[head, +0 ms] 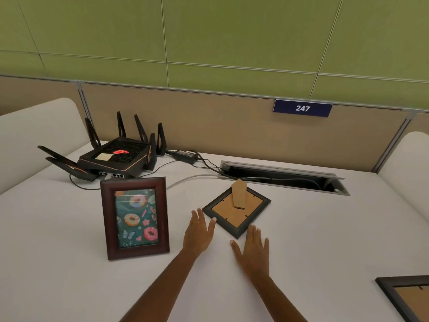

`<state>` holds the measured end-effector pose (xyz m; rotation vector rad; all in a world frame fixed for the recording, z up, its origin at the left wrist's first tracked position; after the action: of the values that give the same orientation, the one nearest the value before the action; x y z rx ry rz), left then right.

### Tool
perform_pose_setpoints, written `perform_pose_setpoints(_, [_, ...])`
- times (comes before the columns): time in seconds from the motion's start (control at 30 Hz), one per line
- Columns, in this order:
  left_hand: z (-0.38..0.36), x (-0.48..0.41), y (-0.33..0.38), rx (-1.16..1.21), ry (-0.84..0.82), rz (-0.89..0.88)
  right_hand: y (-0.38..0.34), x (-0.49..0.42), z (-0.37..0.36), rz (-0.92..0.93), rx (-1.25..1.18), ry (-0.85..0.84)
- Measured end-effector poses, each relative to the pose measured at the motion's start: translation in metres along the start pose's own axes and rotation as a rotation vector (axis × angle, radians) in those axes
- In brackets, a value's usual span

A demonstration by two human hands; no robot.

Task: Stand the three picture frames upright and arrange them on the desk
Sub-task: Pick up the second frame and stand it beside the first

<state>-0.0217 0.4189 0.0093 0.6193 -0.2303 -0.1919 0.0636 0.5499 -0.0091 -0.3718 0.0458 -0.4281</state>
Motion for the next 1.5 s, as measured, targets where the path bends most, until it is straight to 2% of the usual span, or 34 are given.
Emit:
perform_pose_setpoints(0.1, [-0.002, -0.006, -0.004, 0.100, 0.010, 0.043, 0.001, -0.004, -0.005, -0.009, 0.000, 0.031])
perform_pose_setpoints(0.33, [-0.008, -0.018, -0.006, 0.220, 0.054, -0.011, 0.005, -0.011, -0.005, 0.017, -0.029, 0.013])
perform_pose_setpoints(0.6, [-0.008, -0.029, 0.004, 0.349, 0.123, 0.044, 0.003, -0.012, -0.006, 0.020, -0.021, 0.014])
perform_pose_setpoints(0.83, [-0.008, -0.031, 0.016, 0.541, 0.021, 0.122, 0.014, -0.011, -0.002, 0.001, -0.113, 0.013])
perform_pose_setpoints(0.93, [-0.003, -0.029, 0.026, 0.604, 0.009, 0.284, 0.012, -0.009, -0.001, -0.018, -0.189, 0.065])
perform_pose_setpoints(1.07, [0.001, -0.029, 0.033, 0.636, -0.148, 0.412, 0.013, -0.010, 0.001, -0.079, -0.243, 0.132])
perform_pose_setpoints(1.2, [-0.002, -0.023, 0.035, 0.685, -0.266, 0.395, 0.016, -0.007, 0.004, -0.129, -0.311, 0.180])
perform_pose_setpoints(1.33, [0.002, -0.022, 0.038, 0.720, -0.280, 0.373, 0.018, -0.005, 0.007, -0.132, -0.367, 0.225])
perform_pose_setpoints(1.5, [0.004, -0.014, 0.039, 0.595, -0.290, 0.347, 0.020, -0.001, 0.009, -0.126, -0.466, 0.286])
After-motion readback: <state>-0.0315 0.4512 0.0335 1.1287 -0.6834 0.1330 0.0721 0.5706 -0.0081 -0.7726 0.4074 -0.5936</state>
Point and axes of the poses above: each hand's wrist, its own x-axis away from the middle knuckle, its own z-axis out of the back of the hand, y = z × x, the point moved 2 cm from there along -x, towards the middle knuckle, and after that the axes turned 2 degrees about z, right-handed, at the moved point
